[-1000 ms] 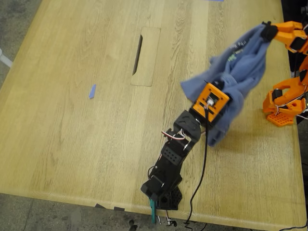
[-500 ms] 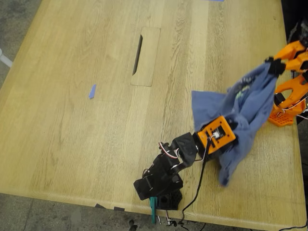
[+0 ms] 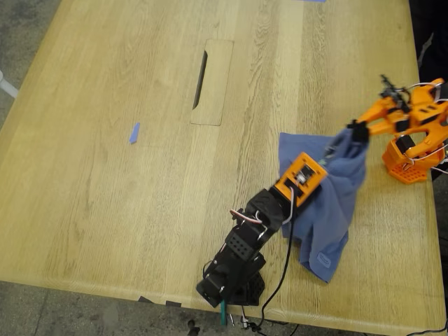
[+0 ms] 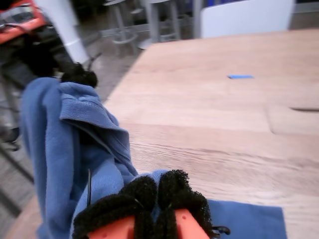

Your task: Fold a T-shirt

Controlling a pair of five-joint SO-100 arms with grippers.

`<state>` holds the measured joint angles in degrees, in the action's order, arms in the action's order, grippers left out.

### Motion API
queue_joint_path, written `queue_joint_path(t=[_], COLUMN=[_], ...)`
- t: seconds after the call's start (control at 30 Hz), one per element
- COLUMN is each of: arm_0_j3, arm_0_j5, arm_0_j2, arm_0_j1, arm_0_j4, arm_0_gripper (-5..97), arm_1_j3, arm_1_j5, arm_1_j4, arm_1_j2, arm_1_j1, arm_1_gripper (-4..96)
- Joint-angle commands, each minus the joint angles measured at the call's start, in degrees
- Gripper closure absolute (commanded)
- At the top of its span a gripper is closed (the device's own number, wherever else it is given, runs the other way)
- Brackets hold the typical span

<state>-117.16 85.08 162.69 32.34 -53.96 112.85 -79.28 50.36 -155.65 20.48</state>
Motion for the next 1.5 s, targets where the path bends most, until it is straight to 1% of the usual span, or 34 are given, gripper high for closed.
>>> queue_joint_path(t=[0.0,0.13,0.23,0.33,0.43,0.57,0.7,0.8,0.97,1.13,1.2,1.3,1.47], arm_0_j3=[-6.24,-12.22,-14.94,-18.46,-19.69,-19.6,-16.61,-11.95,1.49,21.71,28.3,32.08,35.33], arm_0_j5=[0.88,0.7,0.35,0.26,-0.09,-0.44,-0.44,-1.05,-1.58,-2.29,-2.37,-2.02,-2.37], arm_0_j2=[0.35,-3.87,-5.71,-9.14,-15.21,-25.4,-37.88,-47.46,-62.05,-76.82,-80.86,-82.18,-77.78], arm_0_j1=[-9.76,-16.44,-20.39,-24.43,-28.39,-33.05,-38.23,-41.75,-46.67,-50.62,-51.5,-50.98,-47.72], arm_0_j4=[16.61,32.34,38.23,46.76,56.34,68.29,78.84,84.81,87.45,85.96,84.64,81.83,80.33], arm_0_gripper=[92,92,92,92,92,92,92,92,92,92,92,92,92], arm_1_j3=[6.24,13.89,17.05,18.37,16.17,11.87,5.71,-2.37,-20.39,-37.79,-41.48,-40.96,-43.59], arm_1_j5=[-0.09,-0.35,-0.62,-0.62,-0.7,-0.7,-0.79,-1.14,-1.49,-1.49,-1.58,-1.58,-2.9], arm_1_j4=[-7.65,-18.46,-27.77,-39.38,-50.45,-62.05,-69.7,-72.77,-73.04,-70.14,-68.99,-69.08,-67.06], arm_1_j2=[-0.44,3.08,8.26,16.96,28.74,43.33,55.99,64.86,78.31,89.47,91.67,90.88,86.75], arm_1_j1=[-4.92,-13.1,-20.04,-24.87,-28.48,-31.46,-34.72,-37.35,-43.07,-47.29,-48.08,-47.72,-47.02], arm_1_gripper=[88.9,88.9,88.9,88.9,88.9,89.0,89.0,89.1,89.4,89.4,89.4,89.4,89.8])
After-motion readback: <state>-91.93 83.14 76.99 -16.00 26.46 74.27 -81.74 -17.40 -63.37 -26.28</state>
